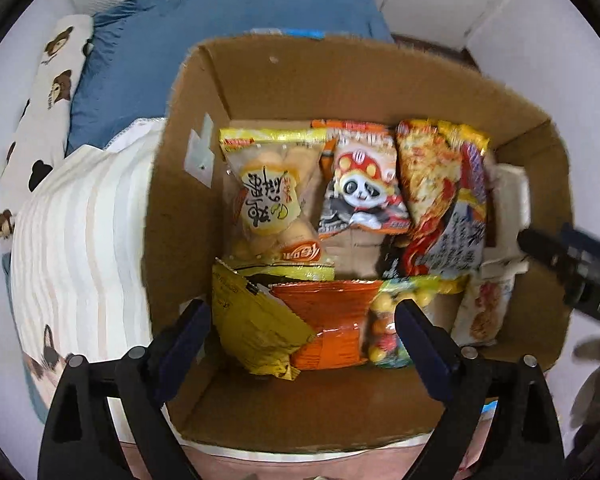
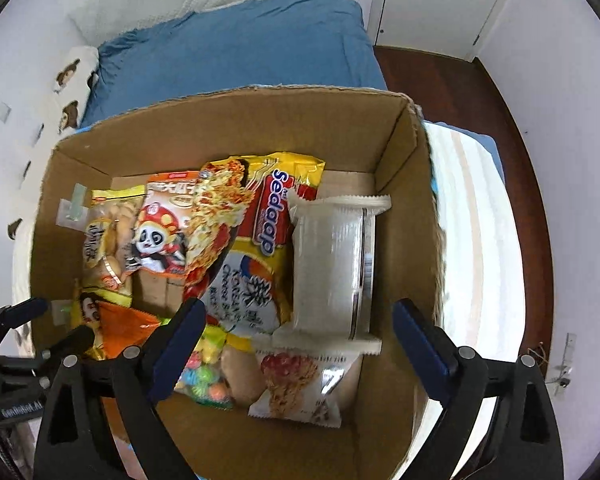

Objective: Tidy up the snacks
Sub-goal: 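Carry both packets into the box and open both tools, then withdraw both tools from the box toward the remaining snacks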

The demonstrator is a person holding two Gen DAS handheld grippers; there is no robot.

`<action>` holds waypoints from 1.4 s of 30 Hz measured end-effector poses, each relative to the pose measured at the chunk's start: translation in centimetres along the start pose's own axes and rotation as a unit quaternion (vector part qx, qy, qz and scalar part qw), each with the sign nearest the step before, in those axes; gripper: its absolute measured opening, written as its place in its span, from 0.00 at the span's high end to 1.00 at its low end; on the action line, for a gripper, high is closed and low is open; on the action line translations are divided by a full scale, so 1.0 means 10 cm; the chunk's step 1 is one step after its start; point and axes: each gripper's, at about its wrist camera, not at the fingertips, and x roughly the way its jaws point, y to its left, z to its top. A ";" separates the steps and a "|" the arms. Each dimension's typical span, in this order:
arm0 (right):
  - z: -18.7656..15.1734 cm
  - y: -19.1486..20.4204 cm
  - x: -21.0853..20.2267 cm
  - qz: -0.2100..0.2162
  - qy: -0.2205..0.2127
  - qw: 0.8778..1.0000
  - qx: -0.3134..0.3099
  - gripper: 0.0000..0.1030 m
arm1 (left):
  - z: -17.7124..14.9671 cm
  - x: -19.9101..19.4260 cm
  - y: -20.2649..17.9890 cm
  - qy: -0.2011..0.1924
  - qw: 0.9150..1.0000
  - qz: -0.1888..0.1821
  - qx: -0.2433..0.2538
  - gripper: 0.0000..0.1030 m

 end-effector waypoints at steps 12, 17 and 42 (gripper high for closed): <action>-0.70 0.09 -0.31 0.020 -0.041 0.999 0.017 0.06 | -0.44 -0.37 -0.08 -0.089 0.996 0.005 -0.018 0.08; -0.84 0.02 -0.50 0.022 -0.064 0.997 0.034 0.06 | -0.58 -0.56 -0.10 -0.119 0.993 0.017 -0.011 0.08; -2.04 0.21 -1.90 0.040 -0.212 0.977 0.004 0.06 | -1.78 -1.61 -0.32 -0.263 0.964 0.023 0.023 0.08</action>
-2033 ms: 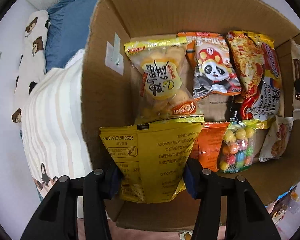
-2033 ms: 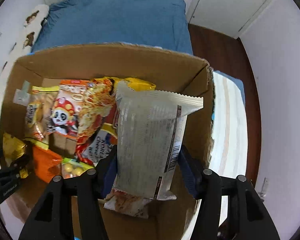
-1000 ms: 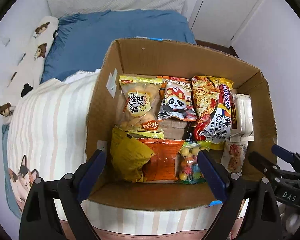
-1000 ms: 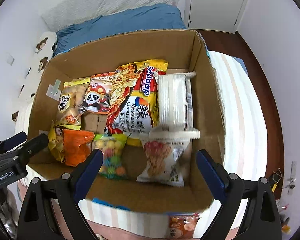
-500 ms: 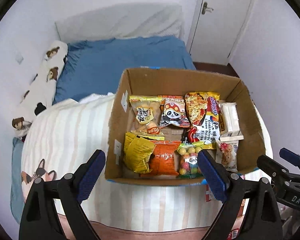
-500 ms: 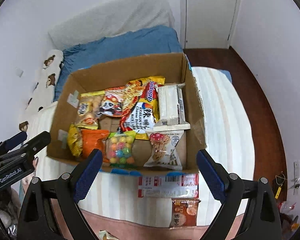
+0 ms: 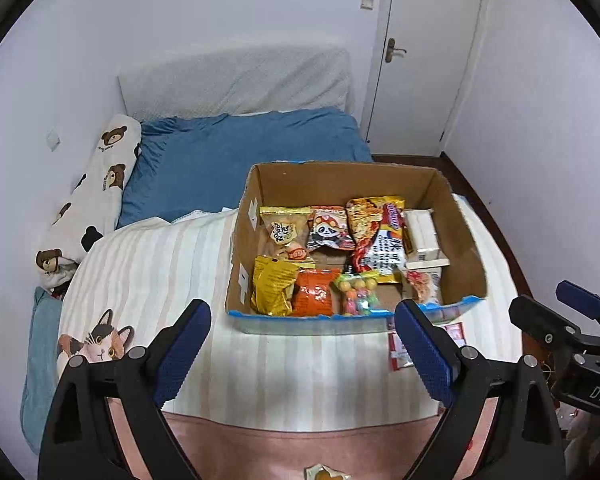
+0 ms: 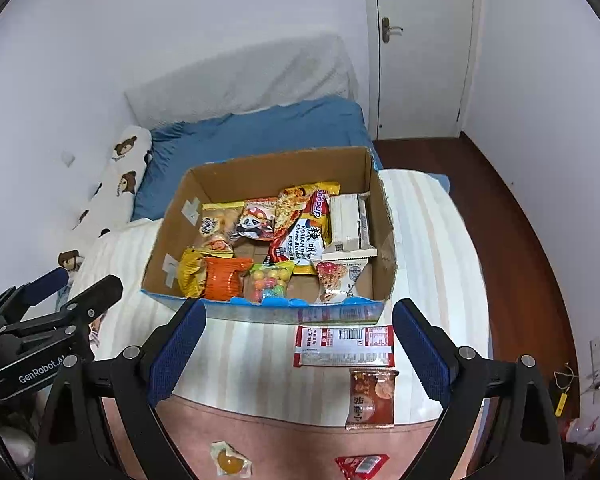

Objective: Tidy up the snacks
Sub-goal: 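Withdraw both tools from the box toward the remaining snacks, then grasp the orange candy packet with left tool while right tool grasps the red snack bag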

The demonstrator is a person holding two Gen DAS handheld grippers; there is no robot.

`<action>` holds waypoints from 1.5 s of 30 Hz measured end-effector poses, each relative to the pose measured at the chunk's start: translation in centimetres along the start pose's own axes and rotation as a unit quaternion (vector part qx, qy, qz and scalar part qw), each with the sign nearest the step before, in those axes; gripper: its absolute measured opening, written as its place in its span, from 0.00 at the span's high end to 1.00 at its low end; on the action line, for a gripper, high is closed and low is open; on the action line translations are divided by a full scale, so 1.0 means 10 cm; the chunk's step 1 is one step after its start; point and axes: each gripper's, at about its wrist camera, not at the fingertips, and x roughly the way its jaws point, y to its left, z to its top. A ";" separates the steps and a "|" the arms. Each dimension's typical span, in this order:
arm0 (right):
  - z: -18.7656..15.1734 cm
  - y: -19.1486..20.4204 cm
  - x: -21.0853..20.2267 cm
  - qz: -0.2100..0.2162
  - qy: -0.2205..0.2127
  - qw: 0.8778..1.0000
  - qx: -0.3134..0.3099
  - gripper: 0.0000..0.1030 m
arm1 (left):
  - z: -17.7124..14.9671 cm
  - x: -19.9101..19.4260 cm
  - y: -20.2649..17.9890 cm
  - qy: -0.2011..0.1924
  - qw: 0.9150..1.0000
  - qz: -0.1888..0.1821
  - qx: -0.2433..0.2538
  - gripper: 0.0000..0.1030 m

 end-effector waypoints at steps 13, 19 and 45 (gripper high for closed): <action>-0.78 -0.30 -0.01 0.025 0.070 0.995 0.061 0.06 | -0.72 0.09 -0.10 0.081 0.997 -0.012 0.005 0.08; -1.51 -0.81 0.51 0.025 0.152 0.975 0.158 0.07 | -1.47 0.63 -0.09 0.187 0.982 0.006 0.004 0.09; -2.45 -0.99 1.51 0.054 0.249 0.934 0.249 0.59 | -2.41 1.56 -0.17 0.362 0.927 -0.081 -0.053 0.49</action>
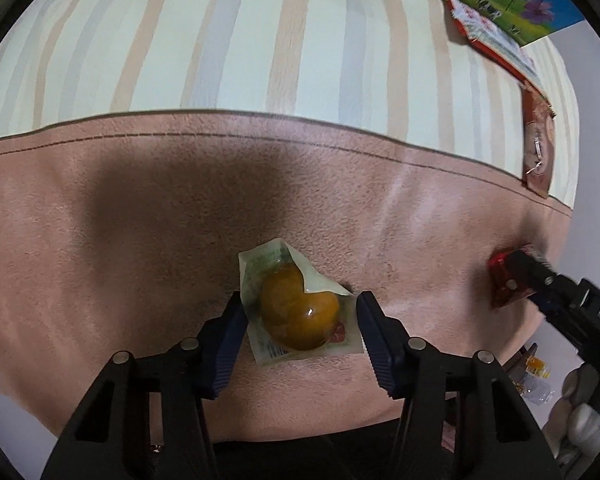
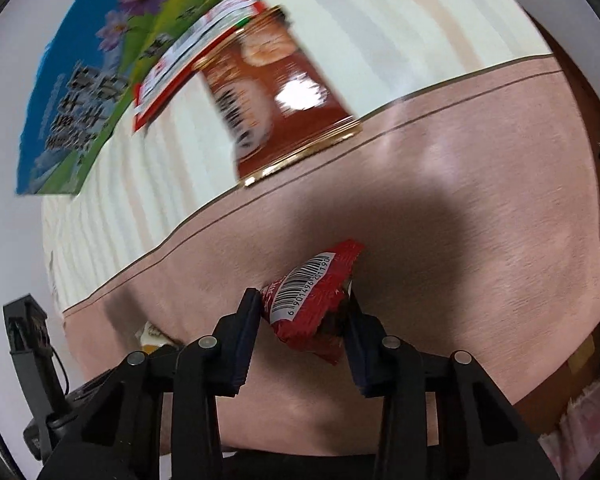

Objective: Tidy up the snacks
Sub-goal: 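Grasp the orange candy packet with left tool while right tool grasps the red snack bag, then lower both packets into the box and open both tools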

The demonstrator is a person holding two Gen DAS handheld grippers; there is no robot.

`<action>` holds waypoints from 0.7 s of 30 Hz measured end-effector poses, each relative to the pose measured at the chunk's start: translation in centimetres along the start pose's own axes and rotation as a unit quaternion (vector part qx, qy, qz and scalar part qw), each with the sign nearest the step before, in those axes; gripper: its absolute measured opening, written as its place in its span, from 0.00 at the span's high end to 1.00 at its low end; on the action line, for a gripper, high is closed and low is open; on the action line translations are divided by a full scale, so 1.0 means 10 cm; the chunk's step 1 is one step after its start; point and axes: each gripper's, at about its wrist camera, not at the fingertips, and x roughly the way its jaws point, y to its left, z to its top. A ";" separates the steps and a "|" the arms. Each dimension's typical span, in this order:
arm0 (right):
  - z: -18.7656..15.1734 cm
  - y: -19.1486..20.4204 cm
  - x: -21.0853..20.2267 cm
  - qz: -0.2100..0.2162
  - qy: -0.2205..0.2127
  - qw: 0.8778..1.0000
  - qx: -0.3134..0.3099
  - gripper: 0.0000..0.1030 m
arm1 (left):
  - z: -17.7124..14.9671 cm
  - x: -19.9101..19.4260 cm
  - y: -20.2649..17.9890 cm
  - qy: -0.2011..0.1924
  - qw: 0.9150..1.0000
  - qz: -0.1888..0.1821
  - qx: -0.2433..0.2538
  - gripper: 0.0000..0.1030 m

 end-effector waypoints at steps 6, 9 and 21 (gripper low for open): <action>-0.02 0.27 -0.07 0.033 -0.001 0.999 -0.020 0.60 | 0.06 -0.31 -0.03 -0.031 0.999 -0.006 0.009 0.49; 0.04 0.44 -0.24 0.054 -0.011 0.998 -0.035 0.60 | 0.12 -0.58 -0.08 -0.056 0.998 -0.021 0.016 0.49; 0.91 1.52 -1.42 0.108 -0.104 0.978 -0.145 0.60 | 1.33 -2.11 -0.44 -0.175 0.981 -0.067 0.058 0.49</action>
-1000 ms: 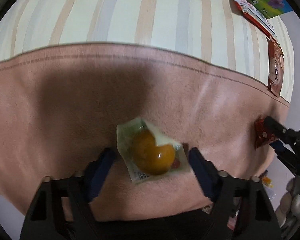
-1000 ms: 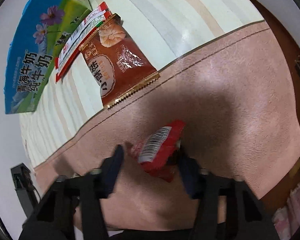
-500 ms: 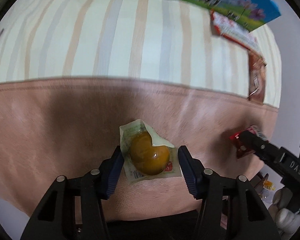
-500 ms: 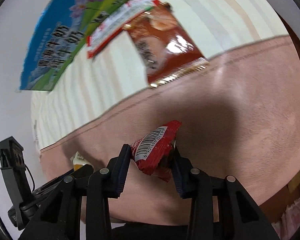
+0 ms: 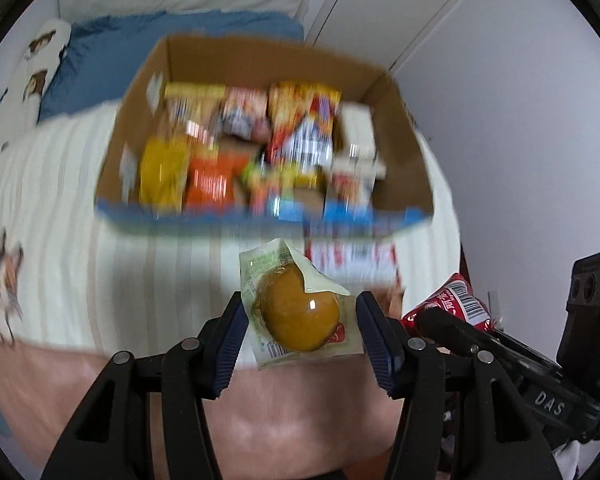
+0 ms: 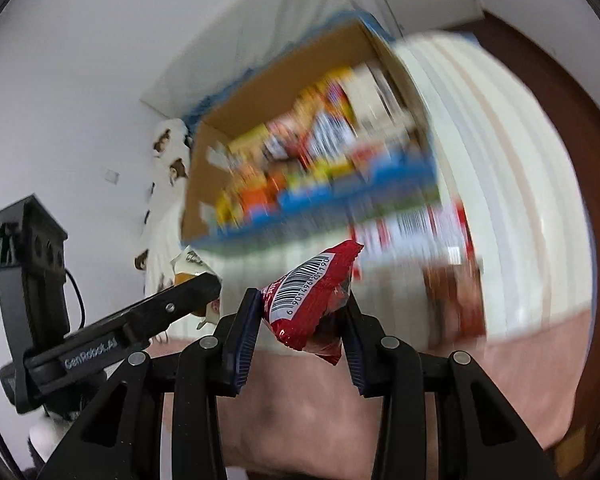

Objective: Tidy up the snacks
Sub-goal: 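Lower both packets into the box and open both tools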

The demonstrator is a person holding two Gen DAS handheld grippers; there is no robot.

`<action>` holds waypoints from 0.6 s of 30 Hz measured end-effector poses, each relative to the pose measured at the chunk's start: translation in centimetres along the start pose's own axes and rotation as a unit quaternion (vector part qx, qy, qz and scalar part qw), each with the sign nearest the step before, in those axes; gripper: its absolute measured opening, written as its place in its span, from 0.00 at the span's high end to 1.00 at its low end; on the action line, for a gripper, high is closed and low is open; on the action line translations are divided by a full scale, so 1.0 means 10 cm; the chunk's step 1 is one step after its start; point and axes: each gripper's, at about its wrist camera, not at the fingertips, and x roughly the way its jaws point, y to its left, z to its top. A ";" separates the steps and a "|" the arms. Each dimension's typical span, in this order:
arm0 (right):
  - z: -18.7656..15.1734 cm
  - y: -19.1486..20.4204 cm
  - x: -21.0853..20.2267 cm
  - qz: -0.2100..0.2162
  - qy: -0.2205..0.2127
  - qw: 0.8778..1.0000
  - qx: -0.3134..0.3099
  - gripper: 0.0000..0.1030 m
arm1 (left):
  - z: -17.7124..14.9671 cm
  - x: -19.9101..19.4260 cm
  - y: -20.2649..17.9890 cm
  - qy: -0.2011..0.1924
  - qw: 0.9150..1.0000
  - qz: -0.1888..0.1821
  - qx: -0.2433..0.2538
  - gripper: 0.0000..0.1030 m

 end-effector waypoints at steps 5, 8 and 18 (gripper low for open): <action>0.64 0.24 0.15 -0.041 -0.015 0.998 -0.043 0.60 | 0.73 0.11 0.00 0.003 1.000 0.018 0.002 0.49; 0.98 0.25 0.37 -0.070 0.005 0.996 -0.058 0.60 | 1.08 0.46 0.02 0.044 0.998 0.035 0.001 0.49; 1.32 0.10 1.18 -0.111 0.087 0.988 -0.067 0.60 | 1.58 1.40 0.33 0.144 0.987 0.074 -0.018 0.49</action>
